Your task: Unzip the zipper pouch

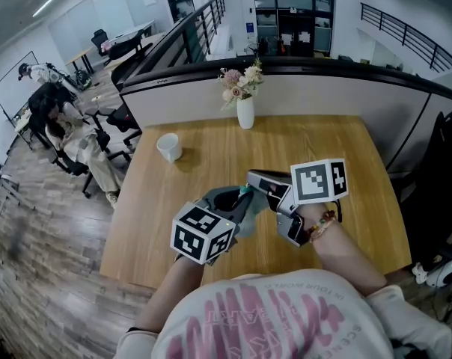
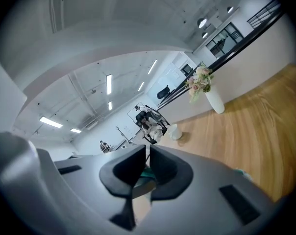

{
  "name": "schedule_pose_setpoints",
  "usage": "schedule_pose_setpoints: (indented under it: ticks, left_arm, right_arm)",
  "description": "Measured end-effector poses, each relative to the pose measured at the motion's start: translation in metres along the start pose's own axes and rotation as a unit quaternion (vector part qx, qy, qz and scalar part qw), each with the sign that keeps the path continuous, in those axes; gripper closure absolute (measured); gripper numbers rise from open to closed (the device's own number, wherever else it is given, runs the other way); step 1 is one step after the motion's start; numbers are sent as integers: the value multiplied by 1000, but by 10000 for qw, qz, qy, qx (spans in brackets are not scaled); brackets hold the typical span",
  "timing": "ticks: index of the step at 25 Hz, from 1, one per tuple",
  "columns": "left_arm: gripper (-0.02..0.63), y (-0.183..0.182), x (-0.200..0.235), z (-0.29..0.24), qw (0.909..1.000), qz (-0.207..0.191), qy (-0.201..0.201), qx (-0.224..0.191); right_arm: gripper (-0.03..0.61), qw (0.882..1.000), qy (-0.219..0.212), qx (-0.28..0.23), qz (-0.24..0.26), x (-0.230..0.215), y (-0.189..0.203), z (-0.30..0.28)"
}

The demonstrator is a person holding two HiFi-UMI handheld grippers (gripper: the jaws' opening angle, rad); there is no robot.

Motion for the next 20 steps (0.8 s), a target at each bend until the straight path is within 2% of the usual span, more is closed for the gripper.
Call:
schedule_pose_setpoints:
  ticks: [16,20]
  left_arm:
    - [597,1,5,-1,9991,393,-90,-146]
    - [597,0,8,0,9981,551,-155,-234]
  right_arm:
    - [575,9991,38,-160,389,0,0,-4]
    - [575,9991,57,-231,350,-1,-1,-6]
Point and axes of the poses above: the fingertips, and each gripper's own axes: z backward along the fingers, x to its left, y out of its underside, the point moved 4 cm from there along z, backward along the fingers, and after that the axes turned 6 degrees about -x, right-handed, at the moved point
